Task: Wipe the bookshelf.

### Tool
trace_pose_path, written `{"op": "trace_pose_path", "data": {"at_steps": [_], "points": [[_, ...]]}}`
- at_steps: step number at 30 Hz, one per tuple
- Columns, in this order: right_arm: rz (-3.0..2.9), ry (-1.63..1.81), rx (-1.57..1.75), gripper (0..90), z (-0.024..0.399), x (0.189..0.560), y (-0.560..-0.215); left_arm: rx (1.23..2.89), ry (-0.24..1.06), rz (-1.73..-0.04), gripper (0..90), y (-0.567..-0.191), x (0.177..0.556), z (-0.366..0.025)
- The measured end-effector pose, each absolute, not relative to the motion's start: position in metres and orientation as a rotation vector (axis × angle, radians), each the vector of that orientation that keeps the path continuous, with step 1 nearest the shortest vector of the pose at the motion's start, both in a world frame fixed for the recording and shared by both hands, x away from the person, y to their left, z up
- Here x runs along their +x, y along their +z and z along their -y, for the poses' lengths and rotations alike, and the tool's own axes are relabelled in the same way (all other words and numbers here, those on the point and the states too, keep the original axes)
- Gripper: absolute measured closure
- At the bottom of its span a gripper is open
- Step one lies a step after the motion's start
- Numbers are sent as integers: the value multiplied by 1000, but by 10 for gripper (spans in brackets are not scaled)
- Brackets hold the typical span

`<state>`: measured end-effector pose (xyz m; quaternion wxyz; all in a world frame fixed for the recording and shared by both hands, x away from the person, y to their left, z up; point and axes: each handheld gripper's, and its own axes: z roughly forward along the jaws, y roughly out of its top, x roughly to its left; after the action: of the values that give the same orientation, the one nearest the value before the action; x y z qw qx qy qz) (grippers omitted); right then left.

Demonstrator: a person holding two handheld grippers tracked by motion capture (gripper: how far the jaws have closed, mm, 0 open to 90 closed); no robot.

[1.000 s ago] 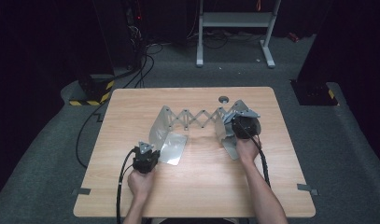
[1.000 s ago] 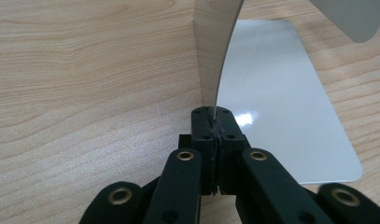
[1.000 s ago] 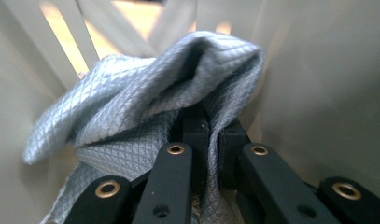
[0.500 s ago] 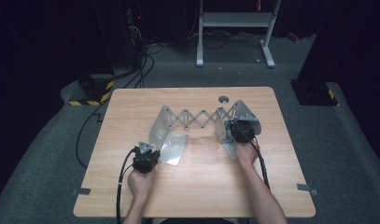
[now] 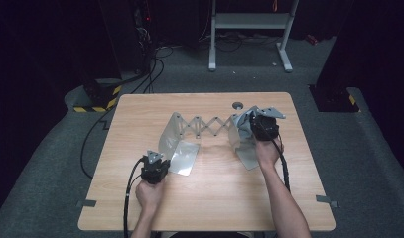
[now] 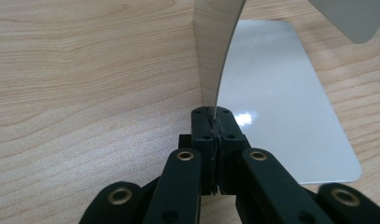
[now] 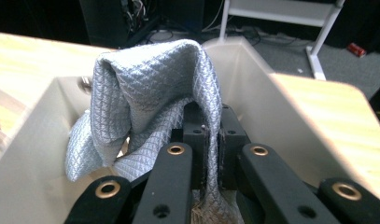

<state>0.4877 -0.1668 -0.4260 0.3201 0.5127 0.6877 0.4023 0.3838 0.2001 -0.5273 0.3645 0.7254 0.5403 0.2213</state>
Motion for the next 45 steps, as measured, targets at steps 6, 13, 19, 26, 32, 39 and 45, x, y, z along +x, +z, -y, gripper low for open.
{"op": "trace_pose_path", "data": {"at_steps": [6, 13, 19, 26, 32, 39, 45], "points": [[-1778, 1083, 1326, 861, 169, 487, -409, 1866, 569, -1389, 886, -527, 384, -200], [-1772, 1072, 1333, 861, 171, 488, -408, 1865, 568, -1389, 886, -527, 384, -200], [-1758, 1033, 1270, 861, 165, 485, -413, 1866, 569, -1389, 886, -527, 384, -200], [-1818, 1008, 1274, 861, 164, 486, -432, 1864, 567, -1390, 885, -527, 384, -200], [-1884, 959, 1327, 860, 165, 489, -464, 1865, 567, -1389, 886, -527, 384, -200], [-1957, 873, 1338, 859, 166, 486, -490, 1865, 568, -1390, 885, -527, 384, -200], [-2005, 823, 1347, 860, 173, 479, -513, 1865, 564, -1390, 885, -527, 384, -200]]}}
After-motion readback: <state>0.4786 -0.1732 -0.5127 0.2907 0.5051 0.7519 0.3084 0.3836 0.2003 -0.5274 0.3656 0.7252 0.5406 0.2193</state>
